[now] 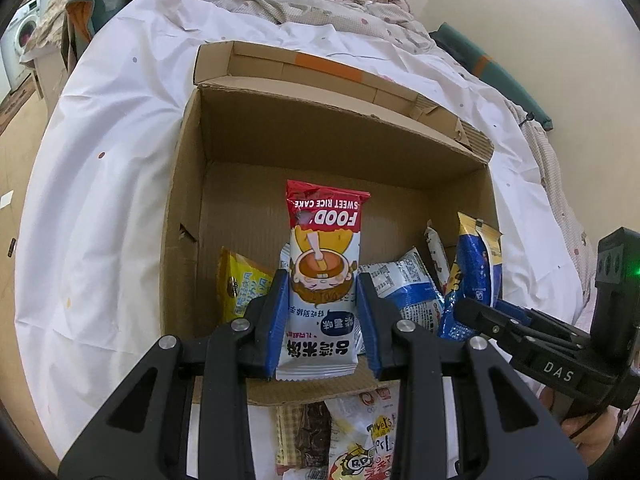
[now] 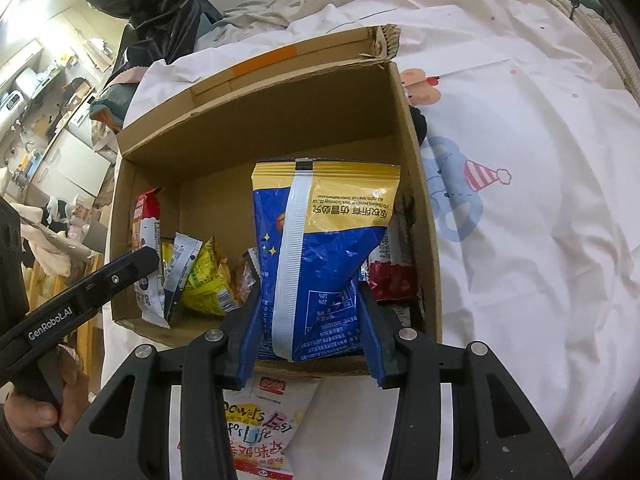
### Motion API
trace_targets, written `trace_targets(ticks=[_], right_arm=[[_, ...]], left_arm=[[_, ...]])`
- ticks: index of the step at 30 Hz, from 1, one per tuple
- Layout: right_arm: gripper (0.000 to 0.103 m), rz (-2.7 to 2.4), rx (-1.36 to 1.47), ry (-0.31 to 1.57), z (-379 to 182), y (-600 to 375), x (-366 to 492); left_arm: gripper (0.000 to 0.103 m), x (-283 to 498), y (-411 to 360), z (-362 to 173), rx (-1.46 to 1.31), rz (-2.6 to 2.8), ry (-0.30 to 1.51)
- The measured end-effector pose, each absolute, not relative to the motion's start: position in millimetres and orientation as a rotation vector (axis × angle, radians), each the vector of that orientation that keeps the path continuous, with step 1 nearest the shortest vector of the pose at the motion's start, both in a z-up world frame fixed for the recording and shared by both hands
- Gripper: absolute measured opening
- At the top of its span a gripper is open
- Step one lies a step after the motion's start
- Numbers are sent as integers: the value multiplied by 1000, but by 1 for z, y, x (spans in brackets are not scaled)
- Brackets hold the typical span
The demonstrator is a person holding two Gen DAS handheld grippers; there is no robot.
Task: Organize snacks
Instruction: 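Carry both packets over the box, lower them in and open both tools, then grasp the Powers Easy Life bag with the right tool while the left tool grasps the dark snack stick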
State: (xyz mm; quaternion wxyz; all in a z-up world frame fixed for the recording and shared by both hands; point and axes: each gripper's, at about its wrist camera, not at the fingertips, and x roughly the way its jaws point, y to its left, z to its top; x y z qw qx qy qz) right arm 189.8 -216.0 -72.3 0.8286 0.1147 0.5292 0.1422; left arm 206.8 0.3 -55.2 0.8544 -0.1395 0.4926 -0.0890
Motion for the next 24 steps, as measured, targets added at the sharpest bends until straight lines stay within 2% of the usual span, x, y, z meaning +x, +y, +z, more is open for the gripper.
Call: trace_targets(ticks=[2,3,4,5,6,7,24], right_arm=[[47,304,251,1122,-72,-217,190],[52,305,254,1128,-72,-218,190],[67,312,256,1133,-72,-217,190],[75,313,257,1130,-72,-218,190],[84,307,257,1114,-70,-219,188],[87,300,256,1101,-68,-219,187],[87,310,310,1096,-58,-220,164]], left_arm=[[30,206,0,-56,-298,-194,1039],[35,207,-1,-57,-299,-201,1047],[46,207,-2,-59,-298,-210,1063],[52,207,-2,-59,-296,-211,1070],[63,206,-2,-60,-292,-209,1076],[72,205,-3,-60,-286,-205,1076],[74,177,21,-45,-282,-138,1037]])
